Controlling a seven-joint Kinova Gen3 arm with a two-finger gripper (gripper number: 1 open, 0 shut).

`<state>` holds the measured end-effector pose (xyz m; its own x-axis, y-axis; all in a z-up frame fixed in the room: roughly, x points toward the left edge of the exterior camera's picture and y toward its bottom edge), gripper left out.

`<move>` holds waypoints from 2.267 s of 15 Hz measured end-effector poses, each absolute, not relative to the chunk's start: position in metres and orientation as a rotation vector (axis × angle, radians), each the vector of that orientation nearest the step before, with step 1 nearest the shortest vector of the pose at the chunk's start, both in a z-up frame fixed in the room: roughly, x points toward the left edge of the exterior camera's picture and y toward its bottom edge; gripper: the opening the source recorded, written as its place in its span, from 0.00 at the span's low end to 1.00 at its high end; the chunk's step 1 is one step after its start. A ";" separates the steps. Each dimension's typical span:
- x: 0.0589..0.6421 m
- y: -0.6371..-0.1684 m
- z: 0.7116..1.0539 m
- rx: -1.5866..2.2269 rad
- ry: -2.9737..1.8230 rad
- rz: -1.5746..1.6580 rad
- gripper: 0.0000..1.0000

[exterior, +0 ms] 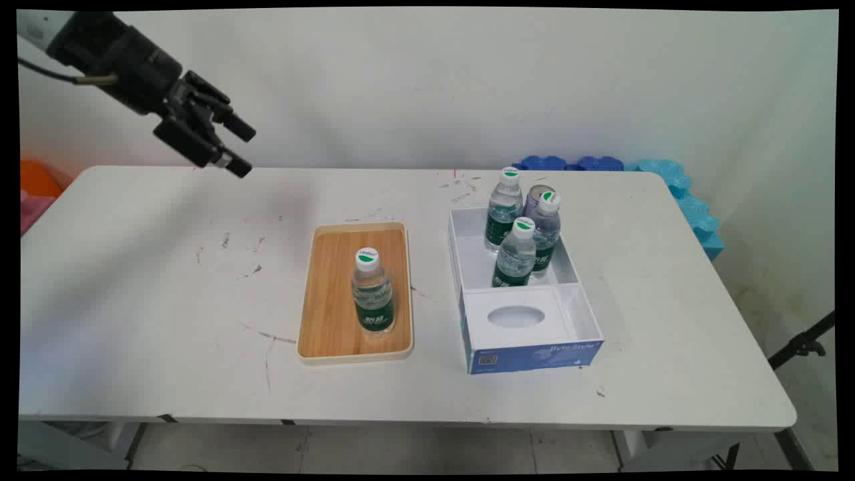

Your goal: Pick up the green bottle from the white box

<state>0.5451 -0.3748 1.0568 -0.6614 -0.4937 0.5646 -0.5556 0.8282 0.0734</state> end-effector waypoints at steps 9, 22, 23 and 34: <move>0.469 -0.425 1.064 0.851 -2.335 0.165 1.00; 0.314 -0.453 0.994 0.899 -2.356 0.126 1.00; 0.306 -0.453 0.987 0.890 -2.366 0.127 1.00; 0.233 -0.456 0.920 0.794 -2.407 0.134 1.00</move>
<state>0.2326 -0.4557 0.9202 -0.6449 -0.5107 0.5686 -0.5707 0.8166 0.0861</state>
